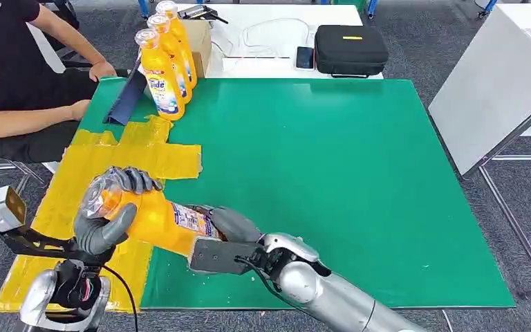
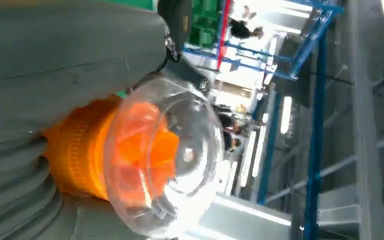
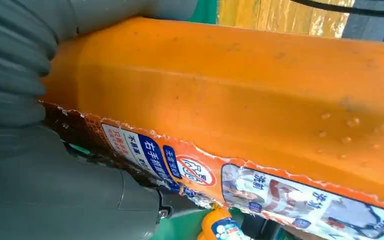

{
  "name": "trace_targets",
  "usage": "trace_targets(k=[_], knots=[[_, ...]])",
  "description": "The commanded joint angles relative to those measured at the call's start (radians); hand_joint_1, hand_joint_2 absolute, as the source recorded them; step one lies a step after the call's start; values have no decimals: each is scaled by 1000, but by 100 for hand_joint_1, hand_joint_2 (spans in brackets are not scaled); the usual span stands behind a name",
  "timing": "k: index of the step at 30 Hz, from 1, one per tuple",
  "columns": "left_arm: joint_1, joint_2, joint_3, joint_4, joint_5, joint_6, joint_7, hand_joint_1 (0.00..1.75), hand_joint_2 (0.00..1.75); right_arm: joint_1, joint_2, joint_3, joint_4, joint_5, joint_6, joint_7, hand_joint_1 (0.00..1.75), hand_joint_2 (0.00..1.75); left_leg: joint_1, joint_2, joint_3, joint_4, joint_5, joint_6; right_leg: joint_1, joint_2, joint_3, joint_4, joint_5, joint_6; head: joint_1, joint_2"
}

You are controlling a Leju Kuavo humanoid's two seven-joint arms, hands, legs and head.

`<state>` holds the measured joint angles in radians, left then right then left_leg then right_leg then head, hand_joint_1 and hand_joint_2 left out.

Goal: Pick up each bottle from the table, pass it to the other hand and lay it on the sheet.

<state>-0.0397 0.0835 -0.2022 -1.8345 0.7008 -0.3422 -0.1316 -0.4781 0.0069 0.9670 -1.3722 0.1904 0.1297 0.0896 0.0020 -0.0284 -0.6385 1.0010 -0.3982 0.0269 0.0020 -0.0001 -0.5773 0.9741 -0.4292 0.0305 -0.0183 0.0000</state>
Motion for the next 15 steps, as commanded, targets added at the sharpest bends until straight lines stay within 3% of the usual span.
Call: trace_targets(k=[1, 3, 4, 5, 6, 13, 14, 15], knots=[[-31, 27, -34, 43, -3, -40, 1, 175, 175, -11, -41, 39, 5, 4, -1, 8, 175, 175, 0, 0, 4, 0, -1, -1, 0, -2, 5, -1, -1, 0, 0, 0], [-21, 24, -26, 31, -27, -38, -1, 175, 175, 5, -49, 17, -17, 40, -29, 21, 175, 175, 0, 0, 2, 0, 0, -1, 0, -1, 2, -1, 0, 0, 0, 0], [-13, 23, -19, 18, -49, -31, -8, 175, 175, 21, -54, -2, -39, 77, -60, 26, 19, 175, 0, 0, 4, 0, -1, -1, 0, -2, 5, -1, -2, 0, 0, 0], [-8, 27, -15, 9, -84, -21, -14, 175, 175, 27, -63, -14, -56, 92, -65, 31, 0, 175, 0, 0, 2, 0, 0, -1, 0, -1, 3, -1, -1, 0, 0, 0], [2, 24, -3, -7, -156, 9, -37, 175, 175, 43, -70, -39, -73, 100, -67, 48, 0, 0, 0, 0, 2, 0, 0, -1, 0, -1, 2, -1, -1, 0, 0, 0], [42, 34, 51, -70, -474, 138, -119, 175, 175, 148, -136, -177, -225, 181, -91, 58, 0, 0, 0, 1, 4, 1, -2, -1, 0, -1, 5, 0, -2, 0, 0, 0], [58, 24, 68, -106, -800, 301, -206, 175, 175, 190, -154, -209, -283, 247, -95, 66, 0, 0, 0, 0, 2, 0, -1, -1, 0, -2, 3, -1, -1, 0, 0, 0], [69, 26, 69, -123, -835, 315, -205, 175, 175, 217, -167, -230, -319, 261, -89, 69, 0, 0, 0, 0, 3, 1, -2, -1, 0, -2, 4, 0, -2, 0, 0, 0]])
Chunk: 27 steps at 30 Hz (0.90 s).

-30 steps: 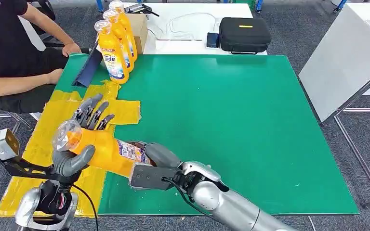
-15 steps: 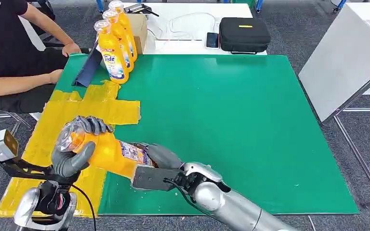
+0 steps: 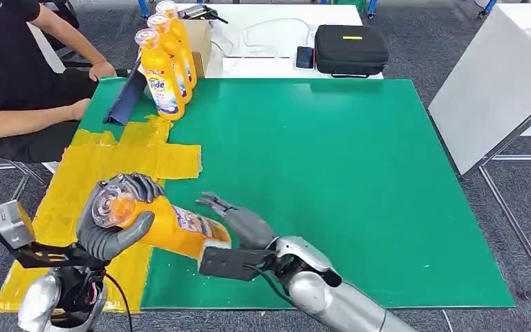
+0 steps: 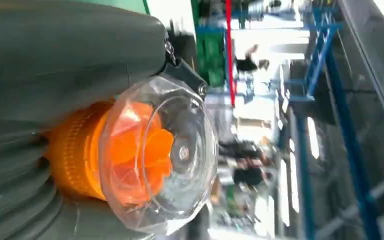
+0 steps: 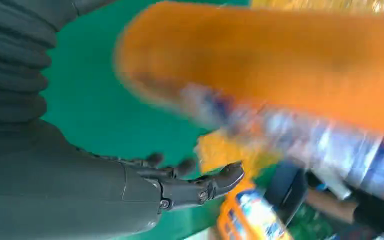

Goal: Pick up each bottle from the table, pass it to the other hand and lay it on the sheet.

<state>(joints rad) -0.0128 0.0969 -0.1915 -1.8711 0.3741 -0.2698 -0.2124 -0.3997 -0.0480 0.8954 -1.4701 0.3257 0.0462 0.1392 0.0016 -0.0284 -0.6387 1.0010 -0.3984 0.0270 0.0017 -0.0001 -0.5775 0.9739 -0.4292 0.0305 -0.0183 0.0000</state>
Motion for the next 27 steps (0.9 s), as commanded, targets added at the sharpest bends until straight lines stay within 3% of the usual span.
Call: trace_targets(k=[1, 2, 3, 10, 14, 16, 19, 27], knots=[[46, 14, 63, -95, -509, 243, -123, 175, 175, 152, -122, -168, -243, 130, 1, 21, 0, 0, 0, -1, 0, 0, 0, -1, 0, -2, 2, -1, -1, 0, 0, 0], [62, 25, 70, -105, -788, 368, -122, 175, 175, 208, -137, -223, -305, 192, -2, 32, 0, 0, 0, -1, 3, 1, -2, -1, 1, -3, 5, 0, -3, 0, 0, 0], [75, 30, 74, -107, -896, 423, -120, 175, 175, 246, -154, -259, -354, 220, 4, 31, 0, 0, 0, -1, 4, 2, -3, -1, 1, -3, 6, 0, -4, 1, 0, 0], [78, 31, 79, -100, -898, 431, -125, 175, 175, 264, -153, -285, -375, 226, 28, 27, 0, 0, 0, 1, 1, 0, -2, -2, 0, -1, 2, 0, -1, 0, 0, 0], [95, 96, 57, 23, -1474, 639, -23, 175, 175, 395, -217, -439, -561, 239, 2, -1, 0, 0, 0, -1, 3, 0, -3, -2, 0, -3, 5, 0, -3, 0, 0, 0], [71, 126, 39, 156, -1558, 667, -7, 175, 175, 431, -241, -512, -634, 179, 15, -20, 0, 0, -1, -4, 4, -1, -2, -2, -1, -6, 5, -1, -3, 0, 0, 0], [30, 139, 4, 306, -1577, 650, -16, 175, 175, 417, -242, -548, -651, 136, 46, -28, 0, 0, -2, -5, 3, -2, -1, -1, -3, -4, 3, -1, -2, 1, 0, 0], [-51, 115, -160, 527, -1682, 622, -6, 175, 175, 320, -227, -476, -606, 169, 86, -10, 0, 0, -1, 0, 5, -2, -1, -2, -2, -2, 4, -2, -1, 0, 0, 0]])
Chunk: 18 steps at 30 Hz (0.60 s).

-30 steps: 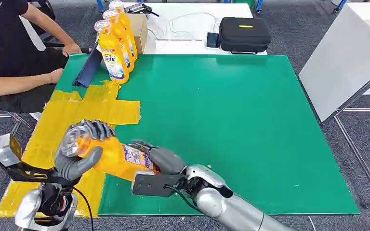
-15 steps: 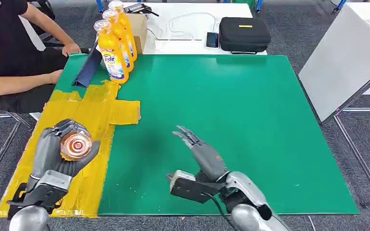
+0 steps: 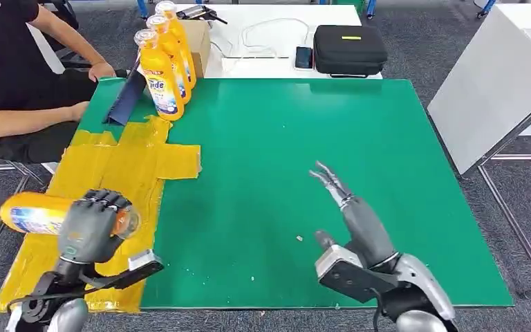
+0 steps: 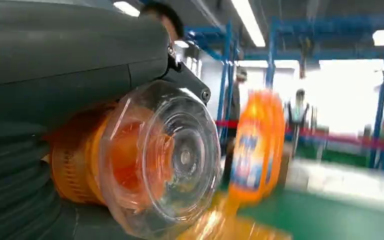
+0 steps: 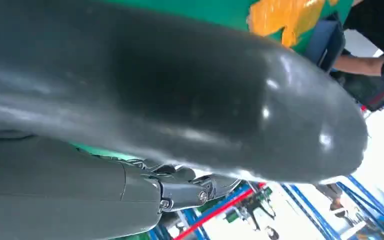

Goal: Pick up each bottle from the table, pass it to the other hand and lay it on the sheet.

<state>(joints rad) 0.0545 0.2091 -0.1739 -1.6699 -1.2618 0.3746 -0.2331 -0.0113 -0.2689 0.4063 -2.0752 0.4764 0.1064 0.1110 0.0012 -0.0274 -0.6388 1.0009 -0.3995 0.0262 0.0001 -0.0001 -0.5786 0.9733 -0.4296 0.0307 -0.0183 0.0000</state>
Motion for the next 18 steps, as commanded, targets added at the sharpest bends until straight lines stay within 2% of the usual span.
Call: trace_targets(k=[1, 14, 18], knots=[[-123, -1, -184, 332, -49, -23, 21, 175, 175, -74, -3, 18, 2, 21, 26, 21, 0, 0, -1, 0, 4, -2, 1, -1, -1, -2, 4, -1, -1, 0, 0, 0], [-122, 8, -183, 322, -45, -27, 20, 175, 175, -69, -11, 17, -2, 21, 26, 22, 0, 0, 0, 1, 2, 0, 0, -1, 0, 0, 3, 0, 0, 0, 0, 0], [-172, -9, -257, 405, -45, -83, 19, 175, 175, -94, -7, 37, 11, 30, 35, 31, 0, 0, 0, 1, 4, 0, -1, -1, 0, -1, 5, 0, -1, 0, 0, 0]])
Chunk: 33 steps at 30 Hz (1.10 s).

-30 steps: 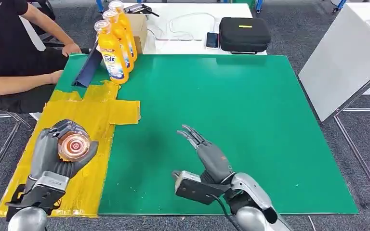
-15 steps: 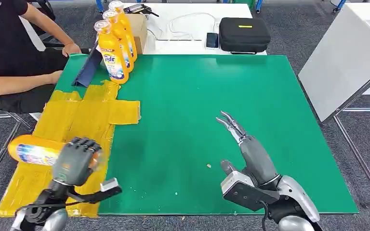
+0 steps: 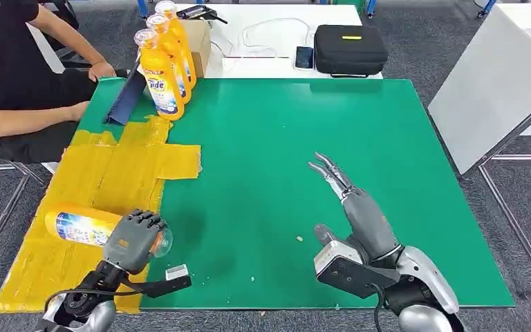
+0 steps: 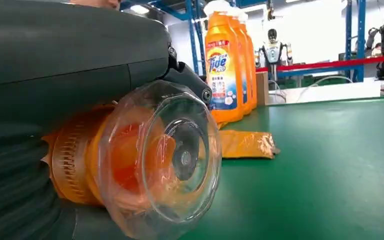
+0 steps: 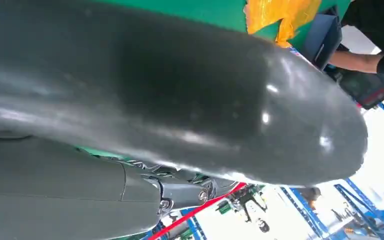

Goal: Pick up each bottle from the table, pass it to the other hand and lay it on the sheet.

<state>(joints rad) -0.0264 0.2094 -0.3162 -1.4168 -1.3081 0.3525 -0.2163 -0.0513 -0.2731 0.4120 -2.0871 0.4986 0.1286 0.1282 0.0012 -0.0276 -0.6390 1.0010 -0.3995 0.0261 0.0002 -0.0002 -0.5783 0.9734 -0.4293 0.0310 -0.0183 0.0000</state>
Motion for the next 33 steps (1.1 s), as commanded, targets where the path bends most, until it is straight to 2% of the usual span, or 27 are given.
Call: trace_targets(k=[1, 4, 5, 6, 7, 12, 16, 17, 22, 25, 28, 29, 30, 31, 33], knots=[[-100, -10, -128, 166, -9, -59, 5, 175, 175, -60, -5, 35, 27, 13, 16, 17, 0, 0, -1, 1, 3, -1, 0, -1, 0, -1, 4, 0, -1, 0, 0, 0], [-122, -5, -147, 201, 15, -96, 13, 175, 175, -78, -1, 40, 44, 15, 23, 19, 0, 0, -1, 1, 4, -1, 0, -1, 0, 0, 4, -1, 0, 0, 0, 0], [-126, 0, -148, 207, 17, -100, 14, 136, 175, -84, 1, 41, 48, 15, 24, 19, 0, 0, -1, 1, 3, -1, 0, -1, 0, 0, 3, 0, 0, 0, 0, 0], [-129, -2, -141, 216, -7, -85, 47, 0, 175, -87, 1, 43, 50, 16, 28, 20, 0, 0, 0, 2, 5, 0, -1, -1, 0, 0, 5, -1, -1, 0, 0, 0], [-122, -28, -121, 227, -24, -66, 93, 0, 0, -78, 6, 45, 46, 23, 30, 26, 0, 0, 0, 2, 4, -1, 0, -1, 0, 0, 4, 0, 0, 0, 0, 0], [-90, -16, -100, 185, 23, -31, 53, 0, 0, -114, 11, 67, 71, 30, 48, 31, 0, 0, 0, 3, 4, -1, -1, -1, 0, 2, 4, -1, 0, 0, 0, 0], [-32, -11, -44, 40, 86, -51, 22, 0, 0, -129, 19, 75, 80, 32, 57, 37, 0, 0, 0, 8, 6, 1, -3, -2, 1, 5, 6, 0, -1, 0, 0, 0], [-29, -13, -37, 27, 94, -57, 20, 0, 0, -127, 19, 76, 79, 33, 57, 38, 0, 0, 0, 5, 4, 1, -2, -1, 1, 4, 4, 0, -1, 0, 0, 0], [19, -78, 57, -111, 206, -80, -10, 0, 0, -80, 18, 66, 55, 49, 59, 48, 0, 0, 1, 2, 4, 1, -2, -1, 1, 1, 5, 0, -1, 0, 0, 0], [65, -149, 157, -236, 469, -126, -80, 0, 0, -46, 20, 63, 31, 61, 59, 45, 0, 0, 1, 3, 5, 2, -3, -1, 1, 1, 6, 0, -2, 0, 0, 0], [79, -218, 274, -353, 915, -283, -143, 0, 0, -42, 21, 71, 31, 56, 44, 39, 0, 0, 1, 2, 0, 2, -1, -1, 1, 1, 1, 1, -1, 0, 0, 0], [75, -242, 308, -385, 1064, -330, -165, 0, 0, -41, 32, 67, 33, 43, 20, 23, 0, 0, 1, 3, 2, 2, -3, -1, 1, 2, 4, 1, -2, 0, 0, 0], [69, -249, 342, -433, 1316, -440, -204, 0, 0, -31, 72, 50, 28, 14, -59, -31, 0, 0, 1, 2, 0, 1, -1, -1, 1, 1, 1, 0, 0, 0, 0, 0], [66, -241, 342, -469, 1394, -481, -170, 0, 0, -5, 113, 27, 14, 17, -139, -55, 0, 0, 1, 3, 1, 3, -2, -1, 1, 2, 2, 2, -1, 0, 0, 0], [64, -244, 327, -554, 1512, -528, -142, 0, 0, 48, 137, 28, -28, 19, -241, -105, 0, 0, 1, 1, 0, 2, -1, -1, 2, 0, 1, 1, -1, 0, 0, 0]])
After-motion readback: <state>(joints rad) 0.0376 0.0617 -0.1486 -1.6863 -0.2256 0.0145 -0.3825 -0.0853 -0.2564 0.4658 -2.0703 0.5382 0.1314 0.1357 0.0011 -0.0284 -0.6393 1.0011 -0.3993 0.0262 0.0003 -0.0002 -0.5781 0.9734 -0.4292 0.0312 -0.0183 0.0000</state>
